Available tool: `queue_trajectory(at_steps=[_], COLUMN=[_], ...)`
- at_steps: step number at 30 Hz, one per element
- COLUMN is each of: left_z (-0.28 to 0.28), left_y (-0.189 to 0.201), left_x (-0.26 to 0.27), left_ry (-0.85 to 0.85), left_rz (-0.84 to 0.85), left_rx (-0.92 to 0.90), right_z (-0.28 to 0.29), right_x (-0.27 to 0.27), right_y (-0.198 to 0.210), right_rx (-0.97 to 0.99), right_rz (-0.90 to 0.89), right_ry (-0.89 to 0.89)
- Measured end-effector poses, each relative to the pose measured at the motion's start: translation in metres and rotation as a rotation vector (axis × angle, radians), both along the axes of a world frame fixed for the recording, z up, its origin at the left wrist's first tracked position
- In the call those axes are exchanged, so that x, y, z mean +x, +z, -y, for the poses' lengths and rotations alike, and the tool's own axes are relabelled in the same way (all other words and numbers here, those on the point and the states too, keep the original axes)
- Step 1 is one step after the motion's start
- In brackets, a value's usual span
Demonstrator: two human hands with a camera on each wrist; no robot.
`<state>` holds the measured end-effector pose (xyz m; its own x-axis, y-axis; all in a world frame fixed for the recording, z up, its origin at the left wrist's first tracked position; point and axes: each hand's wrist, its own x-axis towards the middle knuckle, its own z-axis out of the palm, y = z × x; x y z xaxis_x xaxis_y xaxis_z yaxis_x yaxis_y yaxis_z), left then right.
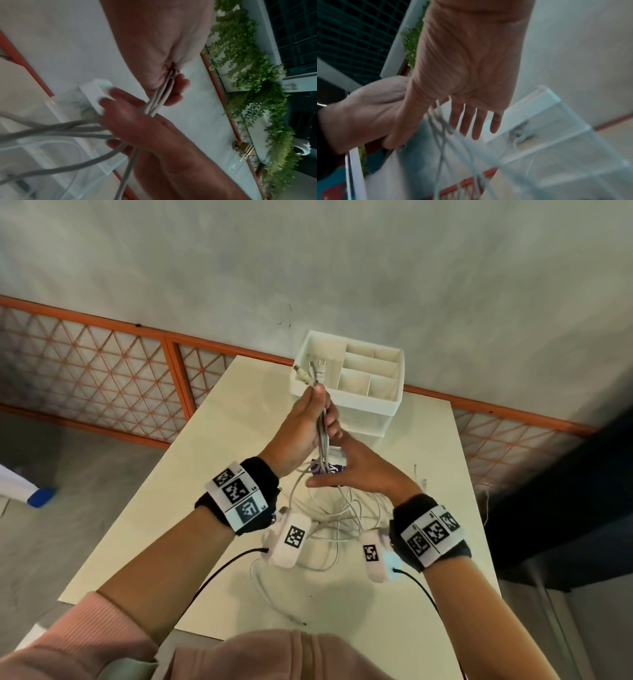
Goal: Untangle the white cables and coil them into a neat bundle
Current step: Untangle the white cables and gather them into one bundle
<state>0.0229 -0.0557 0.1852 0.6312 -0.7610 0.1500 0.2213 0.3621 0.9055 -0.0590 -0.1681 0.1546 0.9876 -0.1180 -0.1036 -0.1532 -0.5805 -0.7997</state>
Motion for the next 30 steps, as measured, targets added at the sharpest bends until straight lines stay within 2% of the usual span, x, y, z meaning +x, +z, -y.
queue_trajectory(at_steps=[3,6,11,13,14,16,18,19,21,25,28,30], left_z=[-0.003,-0.016,-0.034,-0.039,-0.041,-0.043,-0.039,-0.036,-0.028,-0.020,-0.018,-0.015], left_y=[0.012,0.019,0.018,0.016,0.014,0.007,0.001,-0.004,-0.014,-0.018,-0.002,0.008], left_x=[0.003,0.019,0.037,0.036,0.036,0.034,0.029,0.026,0.022,0.026,0.029,0.032], left_ry=[-0.037,0.050,0.156,0.188,0.218,0.219,0.042,-0.056,-0.134,-0.085,-0.023,0.043], left_rz=[-0.023,-0.009,-0.013,0.042,0.148,0.526,0.820,0.883,0.876,0.838,0.771,0.774], left_rx=[-0.043,-0.070,-0.031,0.033,0.101,0.348,0.620,0.696,0.747,0.754,0.670,0.633], right_z=[-0.011,0.000,0.039,0.048,0.049,0.048,0.044,0.042,0.039,0.041,0.044,0.047], right_x=[0.011,0.007,-0.006,-0.008,-0.009,-0.009,-0.005,-0.002,0.003,0.002,0.002,0.001], right_y=[-0.011,-0.029,-0.044,-0.044,-0.040,-0.030,-0.017,-0.010,0.003,0.015,0.007,0.003], right_rx=[0.085,0.163,-0.036,-0.078,-0.083,-0.072,-0.067,-0.064,-0.072,-0.066,-0.182,-0.247], right_rz=[-0.061,-0.045,-0.182,-0.196,-0.188,-0.146,-0.086,-0.059,-0.027,-0.003,0.088,0.213], right_ry=[0.072,0.002,-0.106,-0.130,-0.132,-0.123,-0.113,-0.102,-0.078,-0.083,-0.167,-0.294])
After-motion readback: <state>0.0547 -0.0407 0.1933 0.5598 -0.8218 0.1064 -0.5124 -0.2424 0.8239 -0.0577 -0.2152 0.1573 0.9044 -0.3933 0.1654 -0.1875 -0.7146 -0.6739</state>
